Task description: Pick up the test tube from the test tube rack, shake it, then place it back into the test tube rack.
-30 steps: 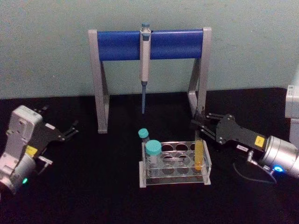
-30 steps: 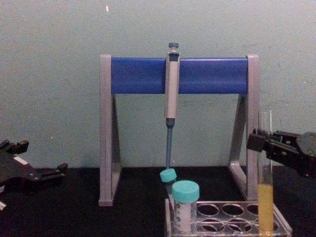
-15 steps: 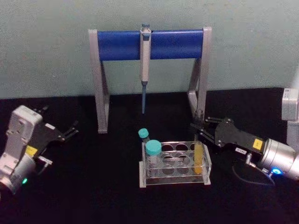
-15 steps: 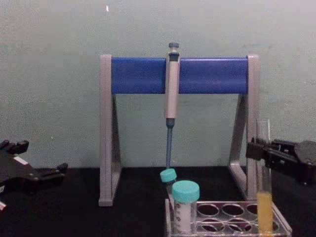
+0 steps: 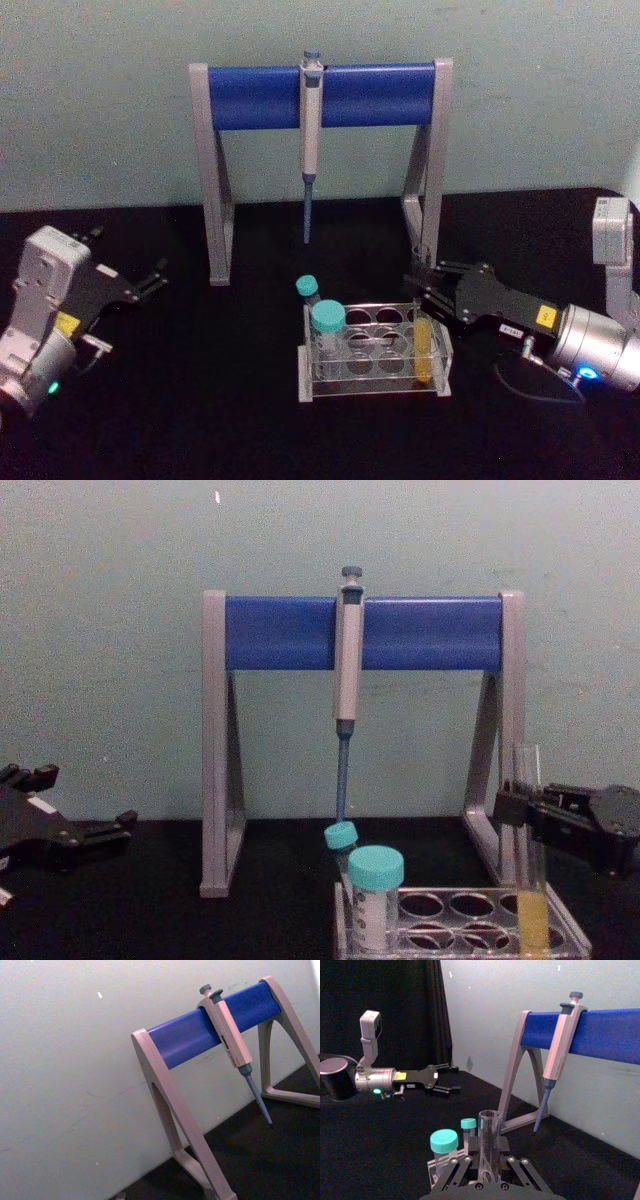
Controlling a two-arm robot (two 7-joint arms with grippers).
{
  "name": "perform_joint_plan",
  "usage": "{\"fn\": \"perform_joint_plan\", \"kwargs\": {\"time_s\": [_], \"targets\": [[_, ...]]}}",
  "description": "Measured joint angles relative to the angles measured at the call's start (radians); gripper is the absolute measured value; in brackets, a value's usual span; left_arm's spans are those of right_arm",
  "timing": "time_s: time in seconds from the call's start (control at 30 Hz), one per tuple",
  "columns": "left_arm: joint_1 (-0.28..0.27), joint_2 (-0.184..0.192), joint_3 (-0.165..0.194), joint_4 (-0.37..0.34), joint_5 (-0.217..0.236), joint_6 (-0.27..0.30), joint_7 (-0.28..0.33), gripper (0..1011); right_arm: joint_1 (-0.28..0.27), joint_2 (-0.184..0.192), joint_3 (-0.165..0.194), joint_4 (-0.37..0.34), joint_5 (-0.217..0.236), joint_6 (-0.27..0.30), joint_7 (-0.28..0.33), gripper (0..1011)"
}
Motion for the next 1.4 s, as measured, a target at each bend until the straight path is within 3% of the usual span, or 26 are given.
{"fn": "perform_joint_plan", "kwargs": {"time_s": [1.4], "targets": [[0.0, 0.0, 0.0, 0.0, 0.0, 0.0, 0.0, 1001, 0.001, -0.002, -0.003, 0.007, -0.001, 0.005, 0.002, 232]]}}
